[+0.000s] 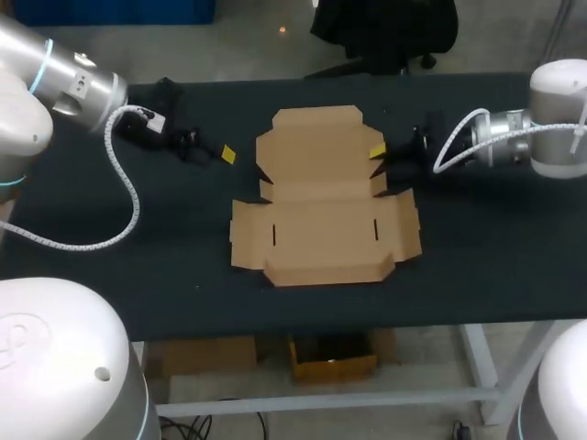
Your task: Assemble the packaging by folding the flat box into shape, placing the metal phone stand inside, and closing the box properly
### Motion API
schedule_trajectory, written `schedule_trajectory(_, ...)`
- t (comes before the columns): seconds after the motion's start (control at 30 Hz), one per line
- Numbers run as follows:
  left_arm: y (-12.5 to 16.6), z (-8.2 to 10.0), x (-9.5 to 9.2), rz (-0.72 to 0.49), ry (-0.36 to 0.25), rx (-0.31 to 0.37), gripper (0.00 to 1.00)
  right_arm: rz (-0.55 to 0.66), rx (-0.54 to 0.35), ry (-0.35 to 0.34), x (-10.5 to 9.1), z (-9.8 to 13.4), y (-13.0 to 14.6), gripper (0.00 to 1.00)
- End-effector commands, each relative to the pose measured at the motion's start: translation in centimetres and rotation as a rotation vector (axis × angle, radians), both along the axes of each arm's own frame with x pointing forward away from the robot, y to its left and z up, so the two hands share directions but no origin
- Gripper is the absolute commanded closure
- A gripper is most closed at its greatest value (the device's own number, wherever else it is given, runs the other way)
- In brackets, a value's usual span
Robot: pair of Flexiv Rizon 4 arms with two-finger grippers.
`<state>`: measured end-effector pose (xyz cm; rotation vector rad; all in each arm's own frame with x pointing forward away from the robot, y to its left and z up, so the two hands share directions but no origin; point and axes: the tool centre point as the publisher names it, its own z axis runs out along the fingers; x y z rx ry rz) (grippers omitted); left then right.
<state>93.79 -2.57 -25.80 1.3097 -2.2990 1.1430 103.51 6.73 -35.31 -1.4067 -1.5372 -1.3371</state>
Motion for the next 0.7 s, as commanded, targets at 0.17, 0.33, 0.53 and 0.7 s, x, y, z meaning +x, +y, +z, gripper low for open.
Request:
schedule_trajectory(0.17,-1.25,-0.63,1.11,0.007,-0.056,-0.051,0.0,-0.001,0.046,-0.048,-0.85,0.69,-0.79,1.0)
schedule_trajectory(0.33,-1.25,-0.63,1.11,0.007,-0.056,-0.051,0.0,-0.001,0.046,-0.048,-0.85,0.69,-0.79,1.0)
schedule_trajectory(0.53,-1.25,-0.63,1.11,0.007,-0.056,-0.051,0.0,-0.001,0.046,-0.048,-0.85,0.69,-0.79,1.0)
schedule_trajectory(0.7,-1.72,-0.45,1.35,-0.036,-0.11,-0.102,0.0,0.018,0.032,-0.069,-0.51,0.74,-0.08,1.0)
